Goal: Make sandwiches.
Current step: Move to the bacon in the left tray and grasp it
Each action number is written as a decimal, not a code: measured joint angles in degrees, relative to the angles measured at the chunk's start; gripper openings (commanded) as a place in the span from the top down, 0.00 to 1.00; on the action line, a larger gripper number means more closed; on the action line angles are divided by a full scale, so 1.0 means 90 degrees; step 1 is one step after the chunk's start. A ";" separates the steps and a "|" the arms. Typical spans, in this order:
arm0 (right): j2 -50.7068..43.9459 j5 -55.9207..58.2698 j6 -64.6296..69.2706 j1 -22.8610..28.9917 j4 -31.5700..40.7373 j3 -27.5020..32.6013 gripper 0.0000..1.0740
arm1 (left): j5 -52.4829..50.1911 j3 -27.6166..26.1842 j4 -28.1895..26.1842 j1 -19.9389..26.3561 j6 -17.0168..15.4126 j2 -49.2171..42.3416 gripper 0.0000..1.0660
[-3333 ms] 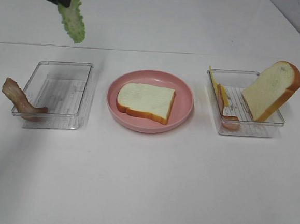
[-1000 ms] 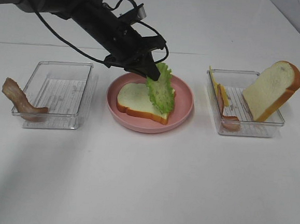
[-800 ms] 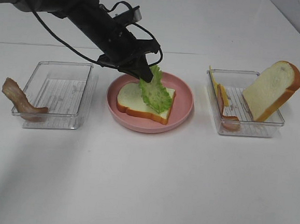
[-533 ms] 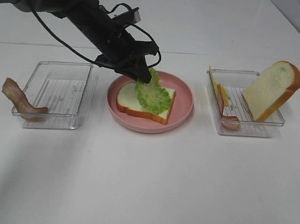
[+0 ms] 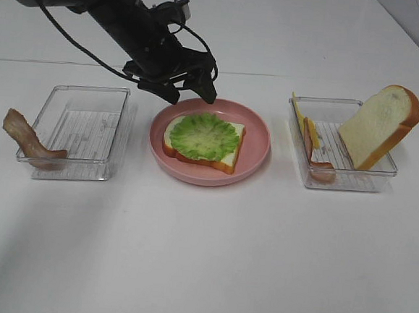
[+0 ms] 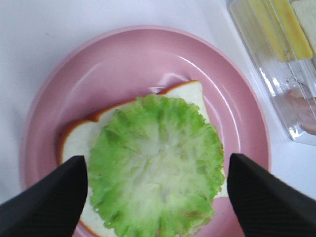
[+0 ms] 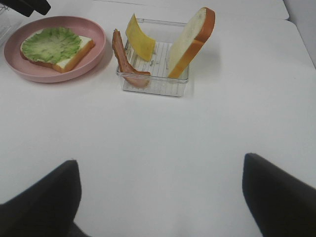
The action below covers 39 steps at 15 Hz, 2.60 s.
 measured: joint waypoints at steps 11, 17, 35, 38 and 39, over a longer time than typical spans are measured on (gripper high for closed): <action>0.0000 0.0000 0.0000 0.0000 0.0000 0.0000 0.26 | 0.2285 -0.0006 0.3540 0.0293 -0.2235 -0.1063 0.29; 0.0000 0.0000 0.0000 0.0000 0.0000 0.0000 0.26 | 0.2324 0.0318 0.3145 0.1057 -0.2279 -0.1509 0.29; 0.0000 0.0000 0.0000 0.0000 0.0000 0.0000 0.26 | 0.0815 0.2782 0.2687 0.1744 -0.2394 -0.1789 0.51; 0.0000 0.0000 0.0000 0.0000 0.0000 0.0000 0.26 | 0.0828 0.2782 0.2750 0.1744 -0.2394 -0.1789 0.81; 0.0000 0.0000 0.0000 0.0000 0.0000 0.0000 0.26 | 0.0834 0.2782 0.2750 0.1744 -0.2349 -0.1789 0.93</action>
